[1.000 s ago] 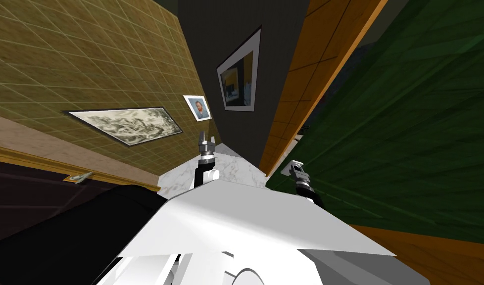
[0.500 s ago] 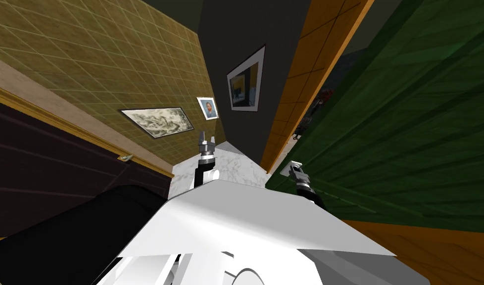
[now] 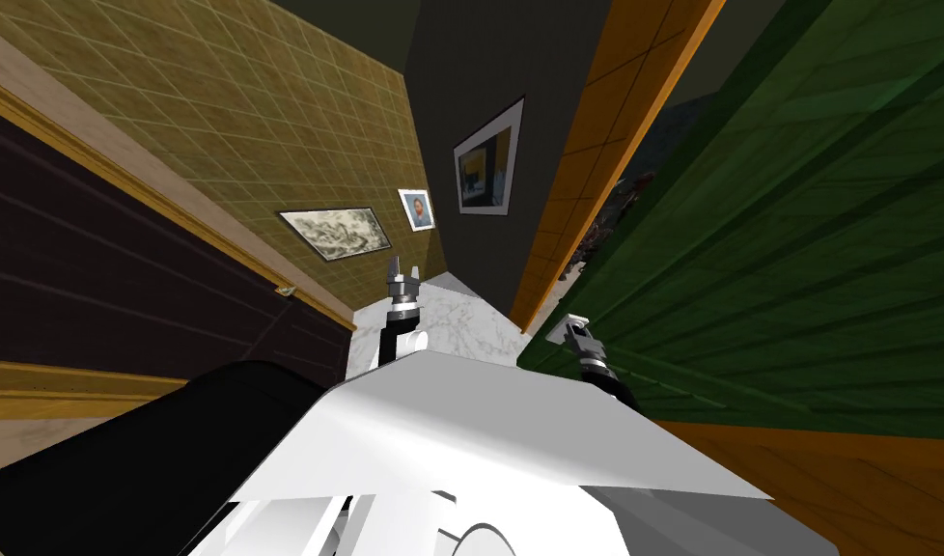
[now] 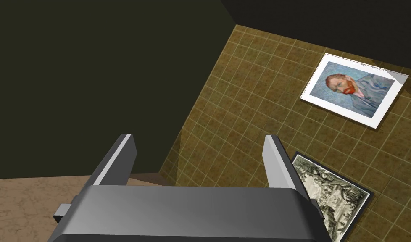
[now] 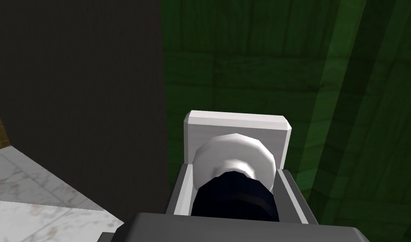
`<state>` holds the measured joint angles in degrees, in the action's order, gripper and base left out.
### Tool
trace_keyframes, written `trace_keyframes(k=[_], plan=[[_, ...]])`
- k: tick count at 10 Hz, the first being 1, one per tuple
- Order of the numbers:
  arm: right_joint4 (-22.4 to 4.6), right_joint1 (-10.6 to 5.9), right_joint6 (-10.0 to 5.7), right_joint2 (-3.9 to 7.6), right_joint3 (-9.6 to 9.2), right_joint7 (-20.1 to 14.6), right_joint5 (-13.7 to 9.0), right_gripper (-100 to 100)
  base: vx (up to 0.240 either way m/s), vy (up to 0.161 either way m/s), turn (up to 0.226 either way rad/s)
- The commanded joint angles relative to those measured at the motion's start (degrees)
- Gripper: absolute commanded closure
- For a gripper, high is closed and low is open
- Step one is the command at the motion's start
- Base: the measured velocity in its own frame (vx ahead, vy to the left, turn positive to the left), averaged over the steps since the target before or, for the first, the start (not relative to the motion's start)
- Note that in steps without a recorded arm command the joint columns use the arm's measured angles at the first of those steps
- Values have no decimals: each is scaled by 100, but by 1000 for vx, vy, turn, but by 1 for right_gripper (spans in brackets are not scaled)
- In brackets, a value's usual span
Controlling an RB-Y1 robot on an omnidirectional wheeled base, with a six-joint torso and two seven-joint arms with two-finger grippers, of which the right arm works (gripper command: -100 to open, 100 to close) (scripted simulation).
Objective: Pull the door open
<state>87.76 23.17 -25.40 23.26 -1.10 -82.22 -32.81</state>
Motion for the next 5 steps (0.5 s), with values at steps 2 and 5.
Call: trace_keyframes(k=[2, 5], plan=[[26, 133, -94, 178, -176, -179, 28, 100, -238, -57, 147], [60, 240, -220, 389, -327, -367, 53, 100, -252, -60, 148]])
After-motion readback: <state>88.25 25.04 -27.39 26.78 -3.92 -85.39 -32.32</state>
